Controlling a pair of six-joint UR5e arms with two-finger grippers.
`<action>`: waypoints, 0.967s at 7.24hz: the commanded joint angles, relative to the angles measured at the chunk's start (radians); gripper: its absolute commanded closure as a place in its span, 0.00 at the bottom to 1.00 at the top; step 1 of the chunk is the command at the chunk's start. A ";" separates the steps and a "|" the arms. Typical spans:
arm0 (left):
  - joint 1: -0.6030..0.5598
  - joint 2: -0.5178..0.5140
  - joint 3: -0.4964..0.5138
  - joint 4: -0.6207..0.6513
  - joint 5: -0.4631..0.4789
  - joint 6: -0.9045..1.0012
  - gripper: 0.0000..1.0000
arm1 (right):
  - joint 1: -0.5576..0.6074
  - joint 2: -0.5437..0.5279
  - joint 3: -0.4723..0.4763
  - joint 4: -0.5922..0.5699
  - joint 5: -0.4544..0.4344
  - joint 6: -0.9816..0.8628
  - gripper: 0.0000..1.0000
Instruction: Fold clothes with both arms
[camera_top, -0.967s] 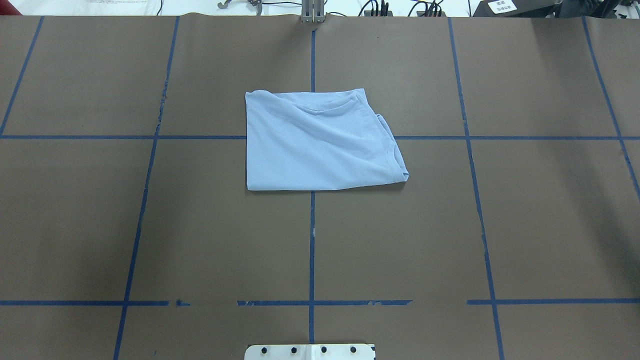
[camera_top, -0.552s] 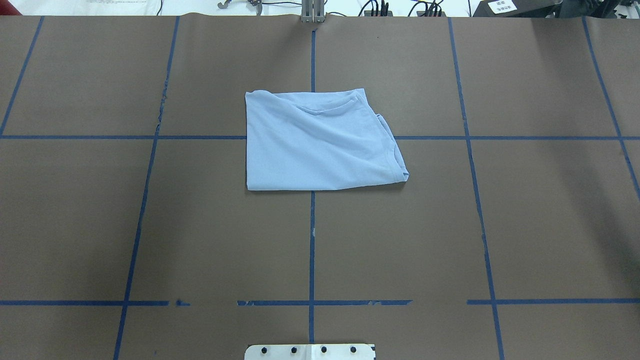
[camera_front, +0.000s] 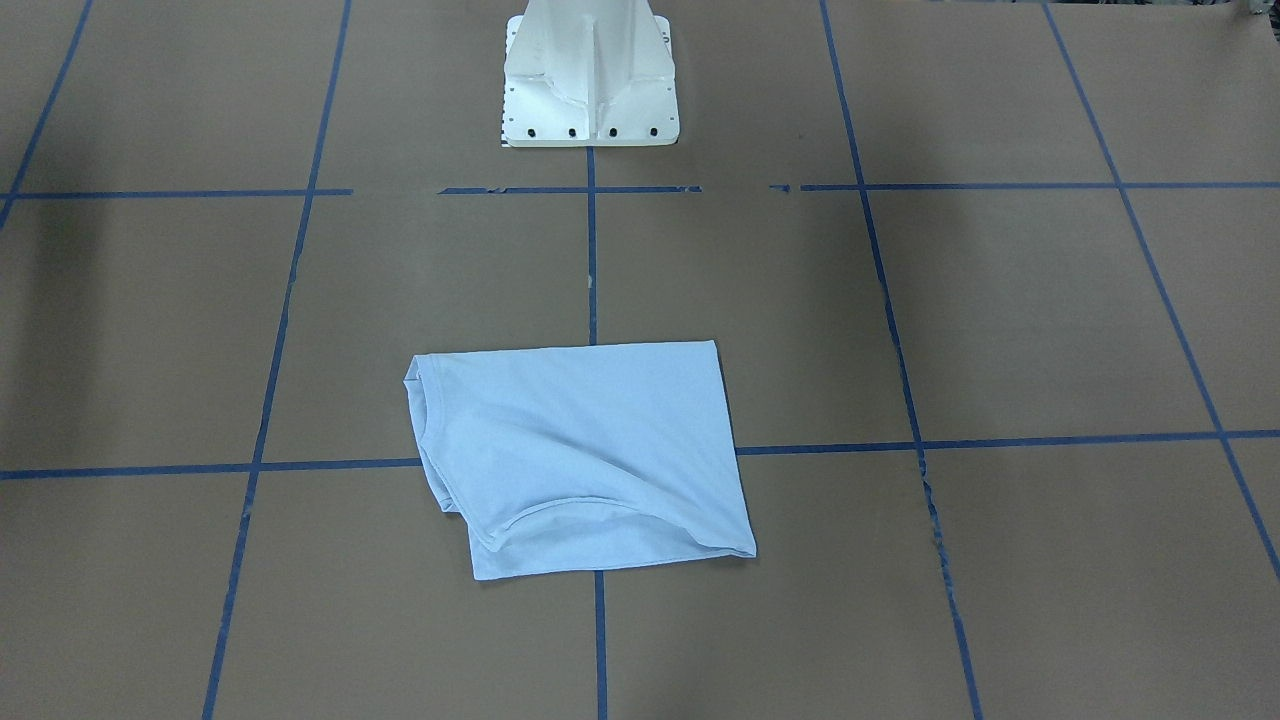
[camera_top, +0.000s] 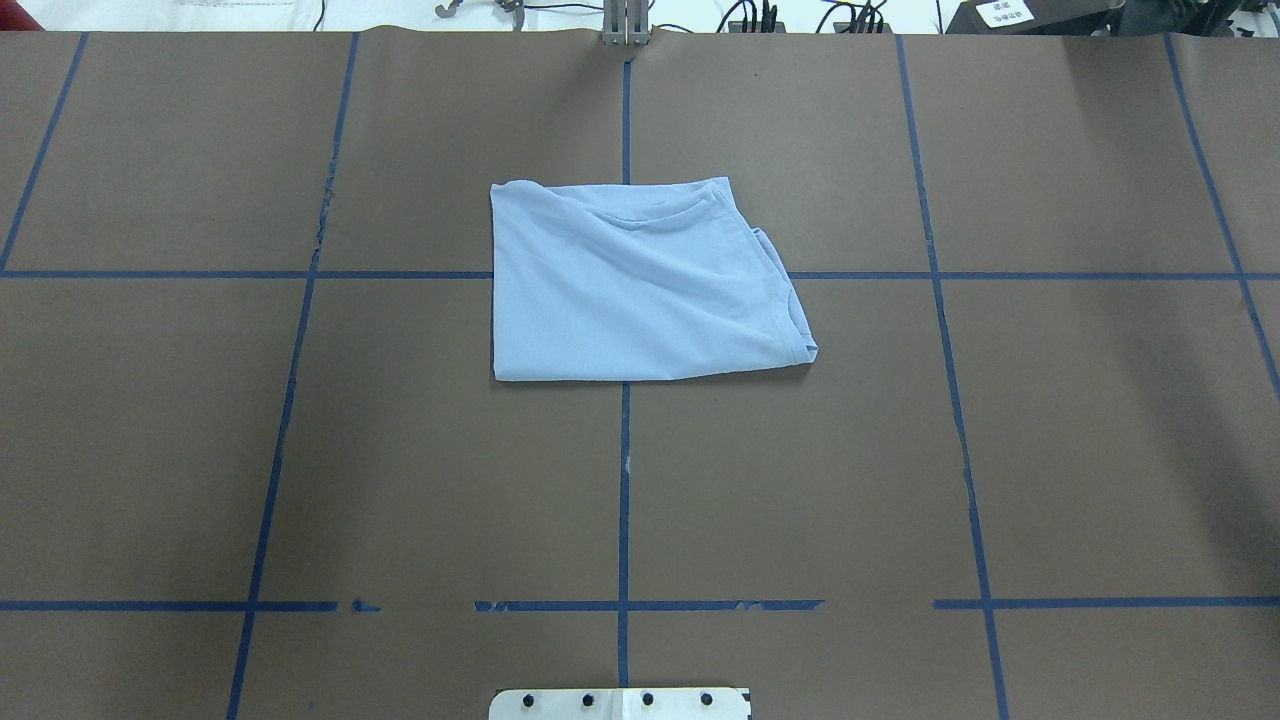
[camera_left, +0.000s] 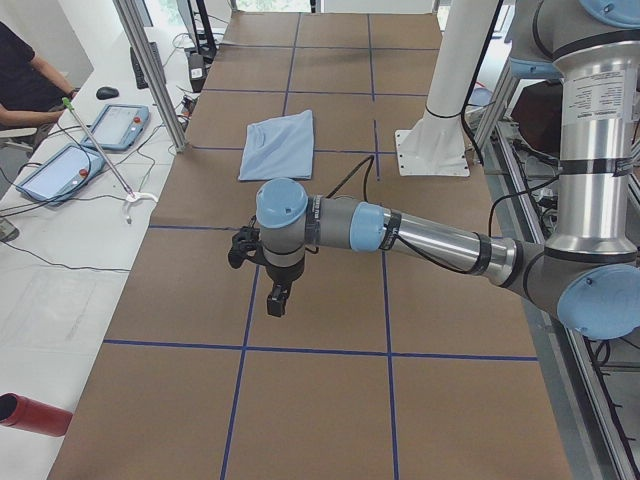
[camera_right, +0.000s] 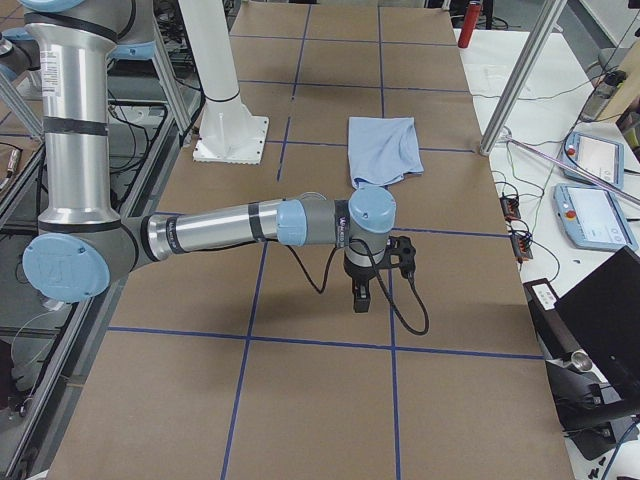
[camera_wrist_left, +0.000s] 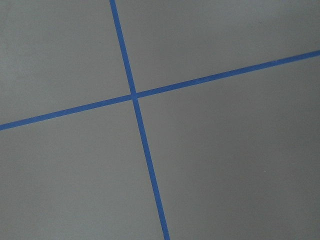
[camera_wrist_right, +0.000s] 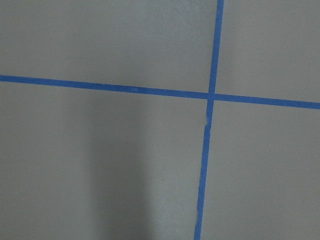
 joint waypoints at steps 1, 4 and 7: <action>0.004 -0.023 0.015 -0.008 -0.005 0.002 0.00 | 0.002 -0.003 0.013 0.001 0.008 0.001 0.00; 0.004 -0.030 0.022 -0.057 -0.005 -0.001 0.00 | 0.005 -0.003 0.001 -0.001 -0.009 0.000 0.00; 0.013 -0.045 0.091 -0.060 0.004 -0.005 0.00 | 0.005 -0.002 -0.030 -0.004 0.002 0.000 0.00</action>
